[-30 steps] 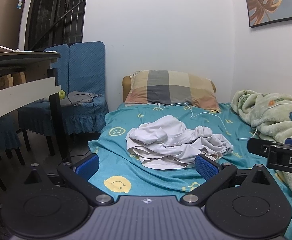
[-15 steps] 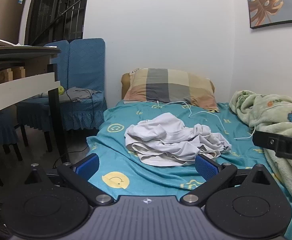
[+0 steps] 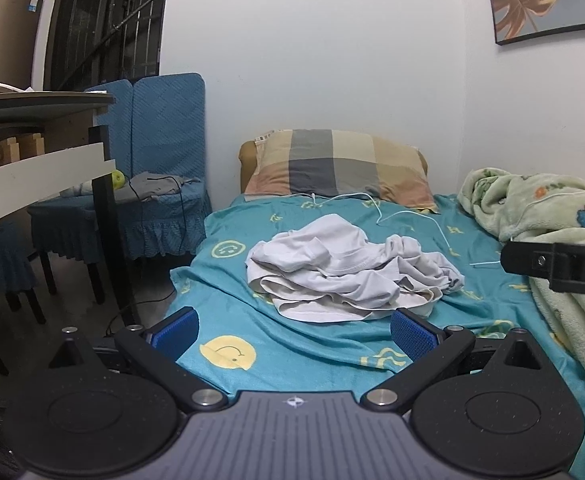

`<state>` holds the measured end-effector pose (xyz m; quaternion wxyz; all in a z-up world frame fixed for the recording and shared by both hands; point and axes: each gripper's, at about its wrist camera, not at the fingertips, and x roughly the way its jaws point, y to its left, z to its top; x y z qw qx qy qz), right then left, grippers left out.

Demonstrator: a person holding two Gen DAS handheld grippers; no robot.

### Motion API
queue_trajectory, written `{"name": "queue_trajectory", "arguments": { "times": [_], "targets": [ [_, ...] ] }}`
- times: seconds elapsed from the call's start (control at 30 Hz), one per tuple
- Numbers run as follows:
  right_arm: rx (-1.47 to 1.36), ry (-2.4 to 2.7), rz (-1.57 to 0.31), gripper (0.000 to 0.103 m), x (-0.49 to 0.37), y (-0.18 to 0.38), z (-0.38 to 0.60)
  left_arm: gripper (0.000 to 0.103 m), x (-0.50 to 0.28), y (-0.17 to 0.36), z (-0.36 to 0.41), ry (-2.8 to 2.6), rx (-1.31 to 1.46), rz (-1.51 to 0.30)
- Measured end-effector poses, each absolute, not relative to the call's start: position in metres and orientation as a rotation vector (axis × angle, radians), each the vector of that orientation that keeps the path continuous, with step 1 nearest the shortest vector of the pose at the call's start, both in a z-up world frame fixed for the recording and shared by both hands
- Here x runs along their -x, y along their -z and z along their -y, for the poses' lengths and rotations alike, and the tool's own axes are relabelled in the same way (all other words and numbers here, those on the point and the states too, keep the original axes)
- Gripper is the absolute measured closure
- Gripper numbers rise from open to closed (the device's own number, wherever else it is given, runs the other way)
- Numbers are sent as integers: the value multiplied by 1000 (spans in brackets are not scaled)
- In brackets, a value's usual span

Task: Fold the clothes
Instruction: 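Move both tools toward the crumpled white garment on the bed, then grasp the white garment's edge with the left gripper and lift it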

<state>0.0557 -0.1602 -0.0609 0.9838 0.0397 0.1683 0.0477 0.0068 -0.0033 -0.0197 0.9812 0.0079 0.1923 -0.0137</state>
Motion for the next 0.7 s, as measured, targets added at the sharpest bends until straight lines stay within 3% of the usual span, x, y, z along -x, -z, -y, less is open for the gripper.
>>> {"name": "queue_trajectory", "arguments": {
  "times": [0.27, 0.7],
  "targets": [
    [-89, -55, -387, 0, -54, 59, 172, 0, -29, 23, 13, 63, -54, -425],
    [-209, 6, -534, 0, -67, 76, 194, 1, -159, 40, 28, 84, -65, -487]
  ]
}}
